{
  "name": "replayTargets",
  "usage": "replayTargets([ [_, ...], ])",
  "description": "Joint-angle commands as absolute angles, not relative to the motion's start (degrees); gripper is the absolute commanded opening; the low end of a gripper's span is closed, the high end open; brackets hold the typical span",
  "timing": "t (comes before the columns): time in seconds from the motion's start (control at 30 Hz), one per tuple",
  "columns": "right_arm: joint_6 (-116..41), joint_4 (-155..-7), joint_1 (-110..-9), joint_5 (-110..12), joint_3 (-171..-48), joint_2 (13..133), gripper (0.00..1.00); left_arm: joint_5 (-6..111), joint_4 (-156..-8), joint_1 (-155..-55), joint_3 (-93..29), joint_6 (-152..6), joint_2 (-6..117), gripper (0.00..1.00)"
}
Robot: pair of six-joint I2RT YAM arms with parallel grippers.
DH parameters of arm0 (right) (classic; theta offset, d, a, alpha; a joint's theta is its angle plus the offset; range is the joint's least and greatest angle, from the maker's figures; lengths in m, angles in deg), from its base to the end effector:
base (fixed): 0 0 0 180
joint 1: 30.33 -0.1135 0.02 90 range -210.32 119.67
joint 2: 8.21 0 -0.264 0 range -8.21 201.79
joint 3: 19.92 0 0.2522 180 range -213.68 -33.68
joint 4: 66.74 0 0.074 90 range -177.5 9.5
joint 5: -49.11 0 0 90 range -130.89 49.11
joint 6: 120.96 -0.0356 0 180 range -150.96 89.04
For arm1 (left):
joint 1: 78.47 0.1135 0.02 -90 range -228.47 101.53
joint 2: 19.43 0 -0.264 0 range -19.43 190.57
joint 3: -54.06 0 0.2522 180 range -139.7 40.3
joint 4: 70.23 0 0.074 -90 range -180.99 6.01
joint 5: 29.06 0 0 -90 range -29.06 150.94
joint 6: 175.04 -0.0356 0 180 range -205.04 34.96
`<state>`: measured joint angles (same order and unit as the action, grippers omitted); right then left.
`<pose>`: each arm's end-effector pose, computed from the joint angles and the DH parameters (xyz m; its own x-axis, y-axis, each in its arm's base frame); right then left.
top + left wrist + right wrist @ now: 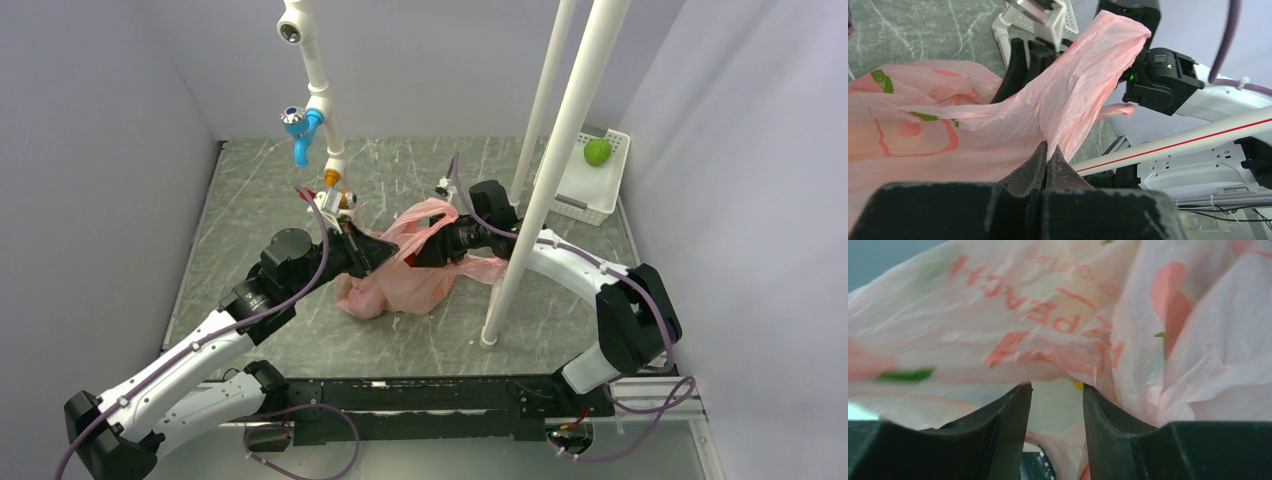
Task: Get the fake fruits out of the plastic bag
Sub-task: Adjust the plastic bag at the center of the board.
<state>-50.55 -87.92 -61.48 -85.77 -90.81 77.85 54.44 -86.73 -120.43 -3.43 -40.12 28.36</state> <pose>0.2653 0.1897 0.2521 -0.7639 -0.1841 -0.6186 -0.6335 0.3972 0.6641 0.1459 -0.1366 0.3386 -0.5905 -0.4126 -0.6936 0.4674 0.5258 -0.7106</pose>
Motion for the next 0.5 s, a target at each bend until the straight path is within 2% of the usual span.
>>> replayTargets([
  [0.0,-51.7,-88.9,-61.2,-64.3,-90.2,79.3,0.52,53.6,-83.7,-120.3,-5.4,-38.7,27.1,0.0],
  [0.03,-53.1,-89.9,-60.6,-57.0,-89.7,79.0,0.57,54.1,-85.2,-120.3,-5.5,-38.7,26.8,0.0],
  [0.1,-53.8,-93.4,-60.1,-46.5,-90.1,79.1,0.59,55.5,-88.7,-120.3,-5.5,-39.0,25.9,0.0],
  [0.17,-53.2,-94.7,-60.0,-43.3,-89.8,78.2,0.62,57.4,-92.6,-120.2,-4.9,-39.5,24.4,0.0],
  [0.37,-46.9,-84.9,-60.1,-54.0,-79.2,69.3,0.88,64.5,-101.7,-120.3,2.4,-39.6,16.2,0.0],
  [0.47,-42.9,-85.5,-60.7,-62.7,-80.8,70.6,0.89,63.8,-101.1,-120.3,7.3,-37.6,13.0,0.0],
])
